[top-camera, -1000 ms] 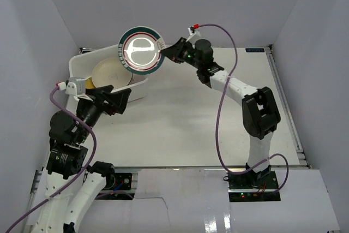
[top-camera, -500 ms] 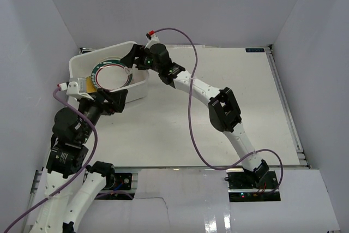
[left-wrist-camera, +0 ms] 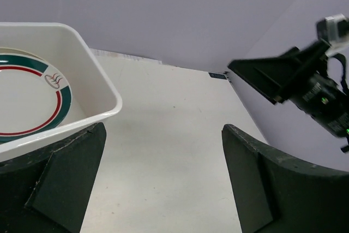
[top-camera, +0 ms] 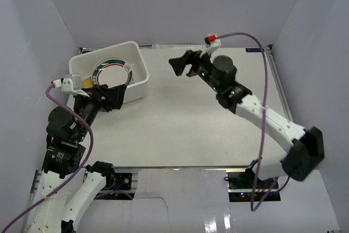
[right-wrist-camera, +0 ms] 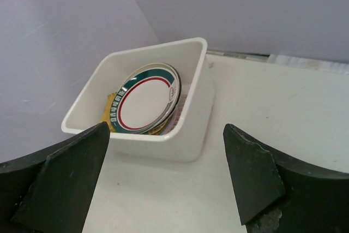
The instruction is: Place the plates into the plastic bin on the countertop
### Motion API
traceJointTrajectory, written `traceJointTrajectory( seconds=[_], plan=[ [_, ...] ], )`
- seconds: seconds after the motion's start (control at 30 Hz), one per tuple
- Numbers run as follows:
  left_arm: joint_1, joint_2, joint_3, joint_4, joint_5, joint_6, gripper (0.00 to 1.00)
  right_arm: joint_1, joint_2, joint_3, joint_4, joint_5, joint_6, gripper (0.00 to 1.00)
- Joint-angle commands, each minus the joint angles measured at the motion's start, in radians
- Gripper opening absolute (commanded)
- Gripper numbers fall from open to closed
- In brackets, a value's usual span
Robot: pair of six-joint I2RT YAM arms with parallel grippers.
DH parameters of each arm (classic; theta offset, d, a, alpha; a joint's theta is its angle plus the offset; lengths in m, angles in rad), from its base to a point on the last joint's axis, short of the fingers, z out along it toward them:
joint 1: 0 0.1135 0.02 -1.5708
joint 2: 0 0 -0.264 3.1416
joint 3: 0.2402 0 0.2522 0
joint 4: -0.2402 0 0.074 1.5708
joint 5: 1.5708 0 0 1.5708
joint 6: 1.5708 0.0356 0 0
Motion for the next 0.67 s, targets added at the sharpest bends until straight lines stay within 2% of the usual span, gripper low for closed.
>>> traceJointTrajectory(
  seconds=[0.0, 0.13, 0.27, 0.37, 0.43, 0.53, 0.6, 0.63],
  plan=[
    [-0.004, 0.005, -0.004, 0.042, 0.073, -0.012, 0.98, 0.003, -0.194, -0.276, 0.030, 0.127, -0.145, 0.90],
    [-0.004, -0.008, -0.066, 0.063, 0.123, -0.013, 0.98, 0.002, -0.484, -0.530, -0.037, 0.222, -0.178, 0.90],
    [-0.003, -0.018, -0.158, 0.083, 0.163, -0.052, 0.98, 0.002, -0.622, -0.667, -0.141, 0.279, -0.144, 0.90],
    [-0.003, -0.014, -0.229, 0.105, 0.198, -0.081, 0.98, 0.002, -0.705, -0.773, -0.122, 0.295, -0.121, 0.90],
    [-0.004, -0.003, -0.251, 0.109, 0.205, -0.090, 0.98, 0.002, -0.734, -0.805, -0.106, 0.301, -0.127, 0.90],
    [-0.004, 0.023, -0.229, 0.123, 0.201, -0.087, 0.98, 0.002, -0.751, -0.758, -0.106, 0.310, -0.171, 0.90],
    [-0.003, 0.052, -0.186, 0.139, 0.192, -0.079, 0.98, 0.002, -0.764, -0.707, -0.114, 0.313, -0.226, 0.90],
    [-0.003, 0.092, -0.119, 0.145, 0.180, -0.069, 0.98, 0.002, -0.779, -0.678, -0.118, 0.322, -0.248, 0.90]
  ],
)
